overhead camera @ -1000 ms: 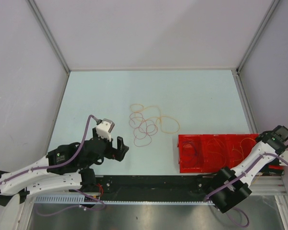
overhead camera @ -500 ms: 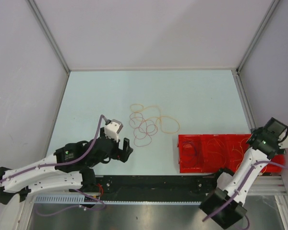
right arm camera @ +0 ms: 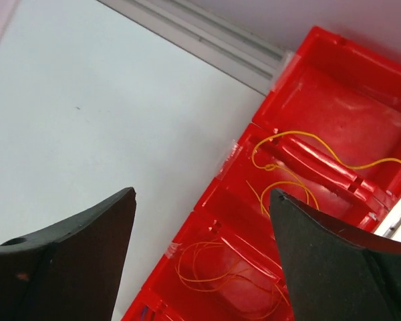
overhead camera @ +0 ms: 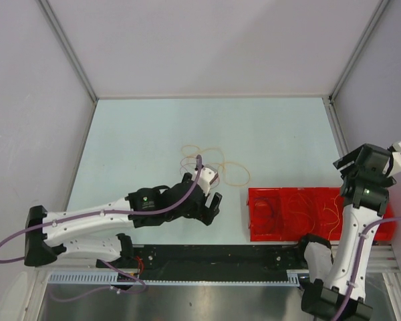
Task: Untangle the cables
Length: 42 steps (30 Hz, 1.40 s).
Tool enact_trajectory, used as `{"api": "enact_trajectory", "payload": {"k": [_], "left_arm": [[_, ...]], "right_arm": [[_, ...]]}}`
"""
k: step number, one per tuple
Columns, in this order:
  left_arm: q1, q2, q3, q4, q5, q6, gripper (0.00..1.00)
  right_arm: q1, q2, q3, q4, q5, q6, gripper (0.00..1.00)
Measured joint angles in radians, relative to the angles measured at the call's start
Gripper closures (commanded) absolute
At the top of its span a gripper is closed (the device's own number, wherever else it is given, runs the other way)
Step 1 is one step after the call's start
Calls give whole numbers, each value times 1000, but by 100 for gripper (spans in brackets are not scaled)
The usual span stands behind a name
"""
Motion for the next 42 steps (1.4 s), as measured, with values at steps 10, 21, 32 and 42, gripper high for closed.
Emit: {"api": "enact_trajectory", "payload": {"k": [10,21,32,42], "left_arm": [[-1,-200,-41,-89,-23,-5,9],[-1,-350,-123,-188,-113,-21,9],[-1,-377,-135,-190,-145,-17,9],[-1,-401,-137,-188,-159,-17,9]], "right_arm": [[-80,58,-226,63,-257,28,61],[43,6,-284,46,-116,233,100],[132,143,-354,139,-9,329,100],[218,288,-380,300,-2,375,100]]}}
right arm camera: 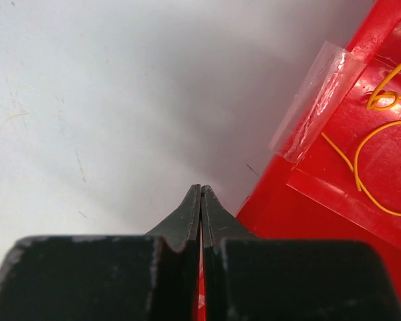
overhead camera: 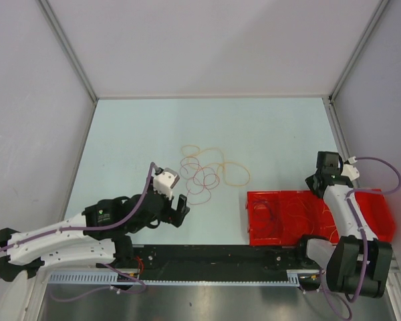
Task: Untangle the cables
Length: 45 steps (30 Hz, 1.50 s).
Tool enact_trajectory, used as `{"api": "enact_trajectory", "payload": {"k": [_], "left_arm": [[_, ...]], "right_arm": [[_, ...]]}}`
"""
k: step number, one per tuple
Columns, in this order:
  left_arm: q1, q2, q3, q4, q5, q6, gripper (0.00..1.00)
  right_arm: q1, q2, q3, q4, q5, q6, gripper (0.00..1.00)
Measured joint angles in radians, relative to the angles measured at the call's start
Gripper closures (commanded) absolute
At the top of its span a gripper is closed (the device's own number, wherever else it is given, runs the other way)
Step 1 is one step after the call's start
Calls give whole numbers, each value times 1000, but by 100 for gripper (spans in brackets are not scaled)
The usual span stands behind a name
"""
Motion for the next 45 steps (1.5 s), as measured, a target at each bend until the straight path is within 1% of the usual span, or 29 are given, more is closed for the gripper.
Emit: {"api": "enact_trajectory", "payload": {"k": [4,10,14,19,23,27,29,33,37,41,45], "left_arm": [[3,4,-3,-1,-9,0,9],[6,14,-3,0,-10,0,10],[6,5,-3,-1,-11,0,10],[6,-42,-3,-2,-12,-1,10],[6,-80,-3,-3,-14,-1,9],[5,-114,-3,-2,-22,-1,9],[5,-119,-3,-2,-24,-1,9],[5,-116,-4,-3,-29,-1,9],[5,-111,-5,-3,-30,-1,9],[5,-105,-5,-3,-30,-1,9],[5,-98,-5,-3,-34,-1,9]], "right_arm": [[0,-40,0,-19,6,-14,100],[-6,-160,55,-94,31,-44,100],[-35,-224,80,-165,53,-36,100],[-68,-199,82,-271,78,-10,100],[-73,-181,76,-286,83,-2,100],[-78,-151,26,-242,73,-11,100],[-81,-126,-13,-190,59,-26,100],[-95,-84,-56,-97,3,-47,100],[-101,-54,-66,-15,-51,-55,100],[-116,-19,-67,75,-99,-34,100],[-125,67,-67,179,-130,24,100]]}}
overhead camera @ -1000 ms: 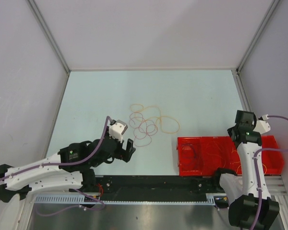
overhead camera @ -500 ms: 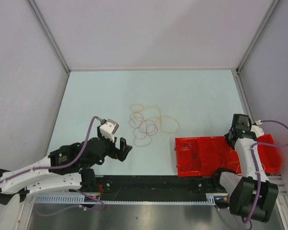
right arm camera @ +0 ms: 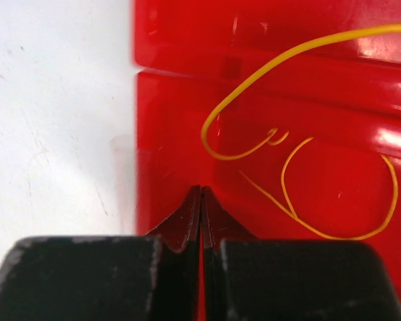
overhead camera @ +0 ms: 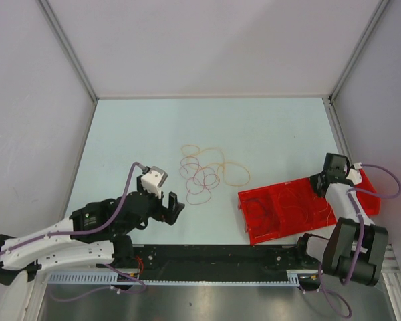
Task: Untangle the cables
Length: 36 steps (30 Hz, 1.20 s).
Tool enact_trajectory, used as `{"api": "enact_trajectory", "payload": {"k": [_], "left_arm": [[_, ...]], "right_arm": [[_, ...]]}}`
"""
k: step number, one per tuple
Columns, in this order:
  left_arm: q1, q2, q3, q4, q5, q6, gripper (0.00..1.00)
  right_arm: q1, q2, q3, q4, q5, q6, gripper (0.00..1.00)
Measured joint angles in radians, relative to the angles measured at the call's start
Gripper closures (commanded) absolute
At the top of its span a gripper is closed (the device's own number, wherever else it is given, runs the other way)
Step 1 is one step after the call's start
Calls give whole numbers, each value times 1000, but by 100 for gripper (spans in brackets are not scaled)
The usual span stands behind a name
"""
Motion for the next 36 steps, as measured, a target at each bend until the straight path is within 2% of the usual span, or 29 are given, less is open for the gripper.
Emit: {"api": "enact_trajectory", "payload": {"k": [7,11,12,15,16,19,24,26,31,36], "left_arm": [[0,23,0,-1,-3,-2,9],[0,35,0,0,-2,-3,9],[0,42,0,2,-1,-3,9],[1,95,-2,27,18,-8,9],[1,118,-2,39,29,-10,8],[2,240,-2,128,91,-35,8],[-4,536,32,286,198,-101,9],[-10,670,81,326,229,-122,9],[-19,940,267,347,248,-171,6],[-19,1045,397,319,225,-230,8]], "right_arm": [[12,168,53,88,-45,77,100],[46,171,138,66,-43,63,98],[52,160,158,58,-43,52,95],[56,98,192,20,-43,-8,72],[54,76,195,7,-42,-21,60],[47,-9,195,-61,-40,-94,51],[28,-152,195,-168,-57,-176,46],[22,-228,195,-197,-75,-199,41],[18,-378,196,-244,-136,-231,40],[18,-413,199,-275,-195,-240,40]]}}
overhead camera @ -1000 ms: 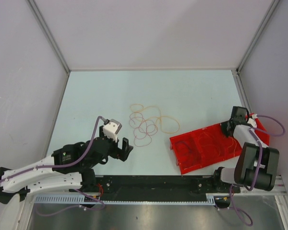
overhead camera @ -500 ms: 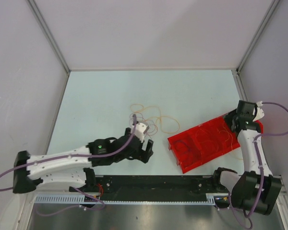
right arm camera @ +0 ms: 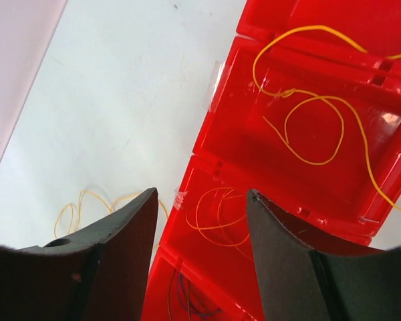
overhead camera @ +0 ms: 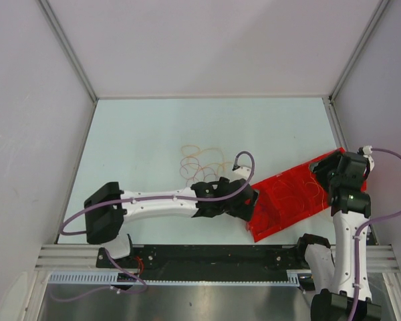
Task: Untangle the cables
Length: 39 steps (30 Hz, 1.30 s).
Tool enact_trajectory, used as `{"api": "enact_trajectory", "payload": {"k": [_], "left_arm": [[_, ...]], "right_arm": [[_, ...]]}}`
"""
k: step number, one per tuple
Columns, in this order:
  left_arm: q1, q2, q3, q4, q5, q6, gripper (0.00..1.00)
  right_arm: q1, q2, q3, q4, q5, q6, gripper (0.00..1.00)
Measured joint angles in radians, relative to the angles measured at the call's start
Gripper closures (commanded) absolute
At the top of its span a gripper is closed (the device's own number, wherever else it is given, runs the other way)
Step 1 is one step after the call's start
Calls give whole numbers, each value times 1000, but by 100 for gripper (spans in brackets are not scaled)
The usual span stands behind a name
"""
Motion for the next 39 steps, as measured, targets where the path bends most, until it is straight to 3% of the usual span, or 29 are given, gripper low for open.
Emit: {"api": "enact_trajectory", "payload": {"k": [13,20,23,36,39], "left_arm": [[9,246,227,-178,-77,-118,17],[68,290,283,-204,-80,-101,45],[106,319,327,-219,-81,-75,52],[217,458,546,-264,-95,48,55],[239,507,632,-293,-99,79,51]], "right_arm": [[0,-28,13,-36,-84,-15,39],[0,-38,42,-45,-95,-37,38],[0,-35,43,-47,-97,-45,38],[0,-9,43,-48,-102,-66,37],[0,-9,43,-48,-100,-73,36]]}}
